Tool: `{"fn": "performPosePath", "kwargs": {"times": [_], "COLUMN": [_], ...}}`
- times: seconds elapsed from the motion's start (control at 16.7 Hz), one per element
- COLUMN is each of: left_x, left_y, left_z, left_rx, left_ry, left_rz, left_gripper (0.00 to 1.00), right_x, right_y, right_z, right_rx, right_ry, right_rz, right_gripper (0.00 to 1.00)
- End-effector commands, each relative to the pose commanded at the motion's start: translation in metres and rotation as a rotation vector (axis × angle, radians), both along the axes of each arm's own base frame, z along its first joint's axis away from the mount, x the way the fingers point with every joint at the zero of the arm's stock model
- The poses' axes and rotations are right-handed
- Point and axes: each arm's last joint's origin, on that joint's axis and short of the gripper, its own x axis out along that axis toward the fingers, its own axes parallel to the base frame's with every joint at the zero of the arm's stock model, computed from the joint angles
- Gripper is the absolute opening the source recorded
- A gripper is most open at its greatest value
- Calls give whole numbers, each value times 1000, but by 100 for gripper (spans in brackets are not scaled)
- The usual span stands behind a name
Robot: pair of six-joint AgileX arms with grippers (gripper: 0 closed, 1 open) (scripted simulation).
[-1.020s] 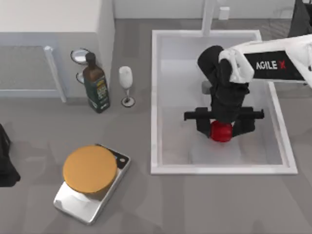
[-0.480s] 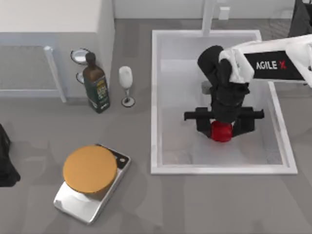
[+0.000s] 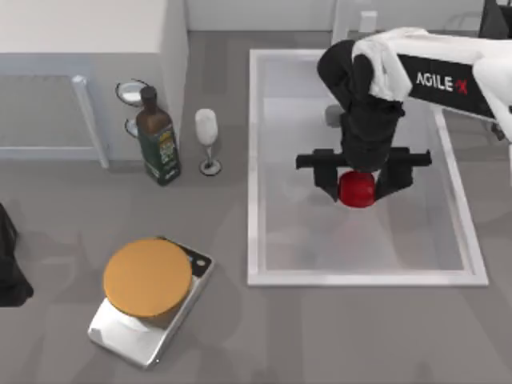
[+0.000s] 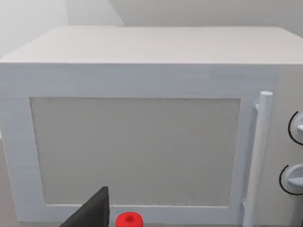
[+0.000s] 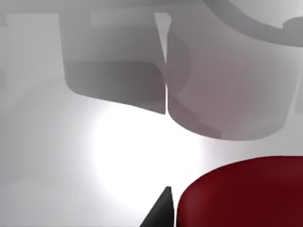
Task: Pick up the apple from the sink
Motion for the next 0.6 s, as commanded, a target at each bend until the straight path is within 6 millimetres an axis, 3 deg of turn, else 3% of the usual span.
{"fn": "performPosePath", "kwargs": {"times": [0.12, 0.3, 0.48, 0.6], "left_x": [0, 0, 0, 0], "left_y": [0, 0, 0, 0], "left_z": [0, 0, 0, 0], "left_rx": [0, 0, 0, 0], "left_ry": [0, 0, 0, 0], "left_rz": [0, 0, 0, 0], "left_gripper": [100, 100, 100, 100], "right_x": [9, 14, 3, -8], "right_y": [5, 7, 1, -4], "right_z": [33, 100, 159, 186], "right_rx": [-3, 3, 6, 7], "right_ry": [6, -7, -13, -16], "right_rz": [0, 0, 0, 0], "right_gripper": [0, 0, 0, 0]}}
